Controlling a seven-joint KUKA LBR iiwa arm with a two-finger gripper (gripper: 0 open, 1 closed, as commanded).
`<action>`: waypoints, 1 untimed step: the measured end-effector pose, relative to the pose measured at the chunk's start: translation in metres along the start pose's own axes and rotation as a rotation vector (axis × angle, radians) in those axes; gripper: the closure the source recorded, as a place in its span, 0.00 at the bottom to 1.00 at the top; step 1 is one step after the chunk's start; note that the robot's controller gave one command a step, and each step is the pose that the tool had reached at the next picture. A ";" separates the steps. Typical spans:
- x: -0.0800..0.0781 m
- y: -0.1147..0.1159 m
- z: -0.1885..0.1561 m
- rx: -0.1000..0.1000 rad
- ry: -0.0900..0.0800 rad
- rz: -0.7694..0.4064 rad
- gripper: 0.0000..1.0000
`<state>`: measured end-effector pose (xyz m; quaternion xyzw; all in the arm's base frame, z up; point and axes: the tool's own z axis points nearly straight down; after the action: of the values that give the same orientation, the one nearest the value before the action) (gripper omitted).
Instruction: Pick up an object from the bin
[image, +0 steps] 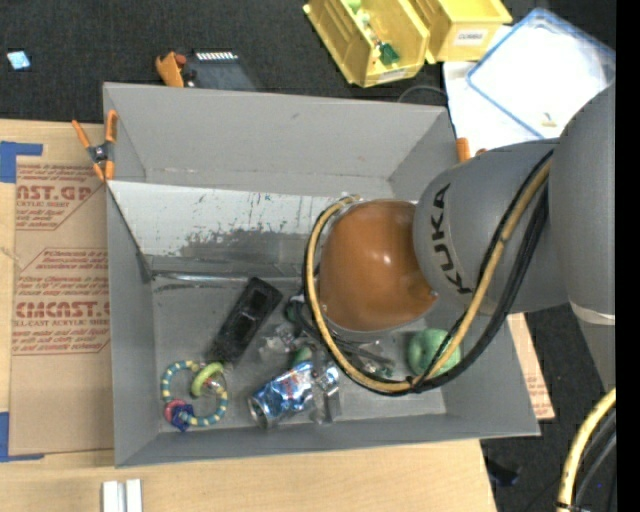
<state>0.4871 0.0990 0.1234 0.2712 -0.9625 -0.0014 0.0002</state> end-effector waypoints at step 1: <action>0.006 -0.009 0.053 0.006 -0.018 0.110 0.00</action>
Offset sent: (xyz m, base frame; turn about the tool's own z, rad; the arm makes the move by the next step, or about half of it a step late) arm 0.0069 -0.0176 -0.0534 0.0114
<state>0.4872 0.0882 0.0708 0.2180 -0.9759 -0.0011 -0.0092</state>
